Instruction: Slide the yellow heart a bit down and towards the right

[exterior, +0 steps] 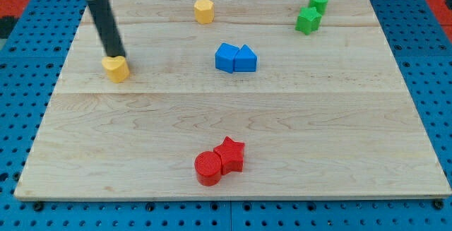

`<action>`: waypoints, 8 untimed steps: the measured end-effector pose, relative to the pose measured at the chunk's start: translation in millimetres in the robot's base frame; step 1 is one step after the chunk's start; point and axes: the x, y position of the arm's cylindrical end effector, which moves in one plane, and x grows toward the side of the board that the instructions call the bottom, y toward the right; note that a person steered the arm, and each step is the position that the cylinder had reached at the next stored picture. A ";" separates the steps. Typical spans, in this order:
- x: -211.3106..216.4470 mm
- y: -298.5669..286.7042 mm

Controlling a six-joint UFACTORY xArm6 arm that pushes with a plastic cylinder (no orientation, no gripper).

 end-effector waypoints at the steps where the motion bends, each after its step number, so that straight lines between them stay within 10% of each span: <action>1: 14.2 10.8; 2: 38.4 73.0; 5: 47.6 -41.6; 7: 74.5 111.7; 8: 76.3 89.6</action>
